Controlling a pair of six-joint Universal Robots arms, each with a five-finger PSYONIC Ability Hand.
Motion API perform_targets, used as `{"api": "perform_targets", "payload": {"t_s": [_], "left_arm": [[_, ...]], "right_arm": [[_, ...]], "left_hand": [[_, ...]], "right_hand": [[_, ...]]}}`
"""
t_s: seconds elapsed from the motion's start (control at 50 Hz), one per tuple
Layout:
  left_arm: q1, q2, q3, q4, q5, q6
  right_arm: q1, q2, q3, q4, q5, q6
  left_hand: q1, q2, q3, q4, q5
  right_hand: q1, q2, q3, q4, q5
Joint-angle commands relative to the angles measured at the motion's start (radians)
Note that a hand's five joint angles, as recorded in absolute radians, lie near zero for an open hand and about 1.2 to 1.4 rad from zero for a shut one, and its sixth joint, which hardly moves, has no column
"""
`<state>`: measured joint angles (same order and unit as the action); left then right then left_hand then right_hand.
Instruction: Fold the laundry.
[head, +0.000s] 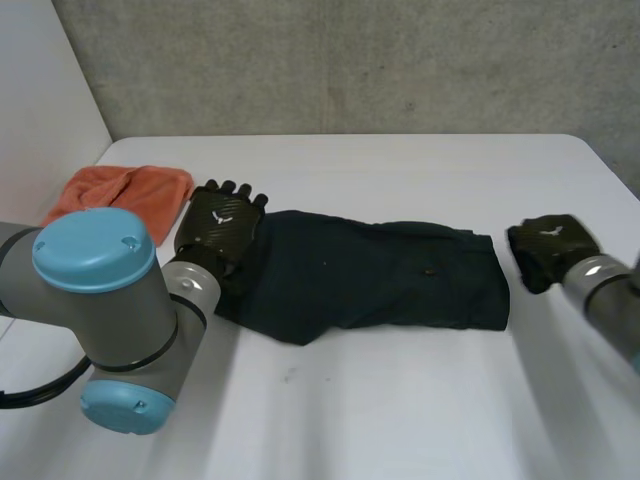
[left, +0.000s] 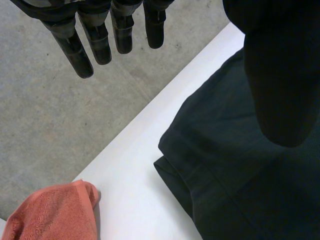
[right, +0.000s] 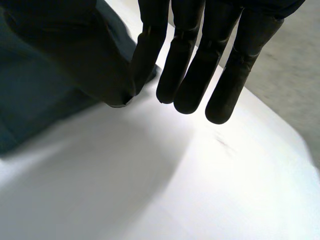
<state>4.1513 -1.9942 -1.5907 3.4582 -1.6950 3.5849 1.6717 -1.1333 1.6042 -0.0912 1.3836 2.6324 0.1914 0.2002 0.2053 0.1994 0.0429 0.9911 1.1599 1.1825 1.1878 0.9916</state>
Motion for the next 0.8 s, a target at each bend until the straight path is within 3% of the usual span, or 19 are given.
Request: {"api": "perform_targets", "payload": {"t_s": [0.02, 0.18, 0.2, 0.22, 0.24, 0.4, 0.8], "left_arm": [[0.000, 0.012, -0.002, -0.001, 0.000, 0.000], [0.000, 0.014, -0.005, -0.001, -0.002, 0.000], [0.000, 0.014, -0.005, -0.001, -0.002, 0.000], [0.000, 0.017, -0.011, -0.001, 0.000, 0.000], [0.000, 0.018, -0.012, -0.001, 0.000, 0.000], [0.001, 0.021, -0.014, -0.001, 0.000, 0.000], [0.006, 0.017, -0.012, 0.001, 0.002, 0.000]], "right_arm": [[-0.099, -0.028, -0.023, 0.047, 0.005, -0.181], [0.049, -0.028, -0.090, 0.051, 0.008, -0.078], [0.059, -0.028, -0.092, 0.051, 0.008, -0.062], [0.080, -0.029, -0.092, 0.053, 0.008, -0.023], [0.091, -0.028, -0.092, 0.054, 0.008, -0.003], [0.129, -0.007, -0.055, 0.082, -0.001, 0.149], [0.128, 0.133, -0.053, -0.002, 0.011, 0.149]], "left_hand": [[-0.016, -0.025, -0.030, -0.024, -0.042], [-0.016, -0.025, -0.030, -0.024, -0.042], [-0.016, -0.025, -0.030, -0.024, -0.042], [-0.016, -0.025, -0.030, -0.024, -0.042], [-0.016, -0.025, -0.030, -0.024, -0.042], [-0.016, -0.025, -0.030, -0.024, -0.042], [-0.016, -0.025, -0.030, -0.024, -0.042]], "right_hand": [[0.405, 0.236, 0.214, 0.208, 0.230], [0.405, 0.236, 0.214, 0.208, 0.230], [0.159, -0.010, -0.032, -0.038, -0.016], [-0.300, -0.468, -0.491, -0.496, -0.475], [-0.342, -0.511, -0.533, -0.539, -0.517], [-0.354, -0.523, -0.546, -0.551, -0.529], [-0.348, -0.517, -0.540, -0.545, -0.523]]}}
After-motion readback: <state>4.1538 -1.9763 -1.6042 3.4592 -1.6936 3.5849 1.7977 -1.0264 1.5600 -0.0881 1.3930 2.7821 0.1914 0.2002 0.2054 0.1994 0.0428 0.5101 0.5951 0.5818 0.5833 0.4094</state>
